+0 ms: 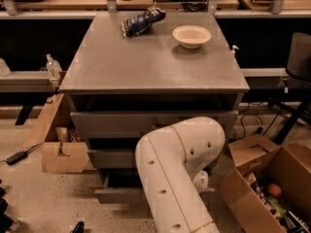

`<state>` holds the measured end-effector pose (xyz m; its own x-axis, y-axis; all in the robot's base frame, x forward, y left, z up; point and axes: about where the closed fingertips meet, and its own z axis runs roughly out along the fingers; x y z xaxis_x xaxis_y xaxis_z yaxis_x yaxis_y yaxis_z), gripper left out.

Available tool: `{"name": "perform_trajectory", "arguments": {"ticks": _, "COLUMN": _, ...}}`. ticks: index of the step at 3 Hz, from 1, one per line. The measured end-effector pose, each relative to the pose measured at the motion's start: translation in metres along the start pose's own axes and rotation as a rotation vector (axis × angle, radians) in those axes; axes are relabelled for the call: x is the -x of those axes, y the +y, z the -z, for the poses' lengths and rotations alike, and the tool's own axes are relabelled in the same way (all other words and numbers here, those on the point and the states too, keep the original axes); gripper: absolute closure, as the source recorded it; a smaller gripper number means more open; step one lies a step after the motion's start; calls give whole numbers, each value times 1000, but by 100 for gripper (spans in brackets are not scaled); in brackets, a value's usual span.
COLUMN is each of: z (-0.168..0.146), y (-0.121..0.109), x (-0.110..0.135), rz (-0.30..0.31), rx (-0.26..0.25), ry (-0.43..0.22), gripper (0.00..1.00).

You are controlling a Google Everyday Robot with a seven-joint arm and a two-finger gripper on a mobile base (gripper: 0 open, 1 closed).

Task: Open bottom drawer

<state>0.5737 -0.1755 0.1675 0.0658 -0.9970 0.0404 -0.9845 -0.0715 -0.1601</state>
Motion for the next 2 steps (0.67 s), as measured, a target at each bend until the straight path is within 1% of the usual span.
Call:
{"name": "perform_trajectory", "arguments": {"ticks": 1, "z": 8, "y": 12, "x": -1, "rz": -15, "rx": 17, "ry": 10, "gripper": 100}}
{"name": "perform_trajectory", "arguments": {"ticks": 2, "z": 8, "y": 12, "x": -1, "rz": -15, "rx": 17, "ry": 10, "gripper": 100}}
